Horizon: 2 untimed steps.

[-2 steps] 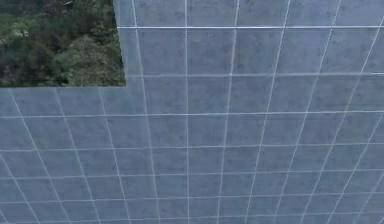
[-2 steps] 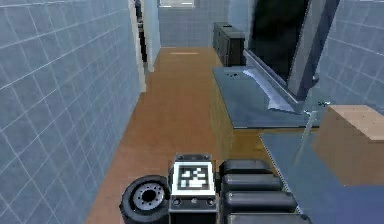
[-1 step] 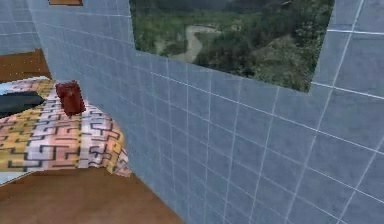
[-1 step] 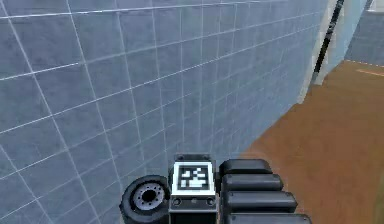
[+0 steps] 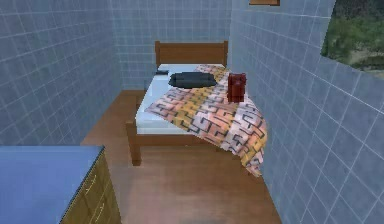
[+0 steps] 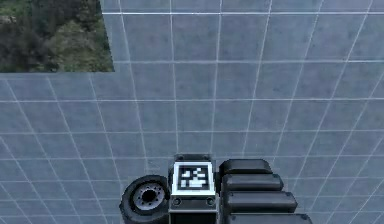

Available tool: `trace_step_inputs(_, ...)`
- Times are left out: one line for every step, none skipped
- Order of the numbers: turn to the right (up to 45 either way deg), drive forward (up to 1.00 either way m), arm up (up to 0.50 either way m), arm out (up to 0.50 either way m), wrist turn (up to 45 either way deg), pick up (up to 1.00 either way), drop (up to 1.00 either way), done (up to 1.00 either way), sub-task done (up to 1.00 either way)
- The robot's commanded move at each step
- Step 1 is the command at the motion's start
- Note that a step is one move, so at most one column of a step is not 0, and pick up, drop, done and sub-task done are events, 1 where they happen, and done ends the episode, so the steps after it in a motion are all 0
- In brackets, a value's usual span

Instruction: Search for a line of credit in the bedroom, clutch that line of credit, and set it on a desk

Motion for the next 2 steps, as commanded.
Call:
trace_step_inputs(-15.0,0.00,0.00,0.00,0.0,0.00,0.00,0.00,0.00)
trace_step_inputs(45.0,0.00,0.00,0.00,0.0,0.00,0.00,0.00,0.00)
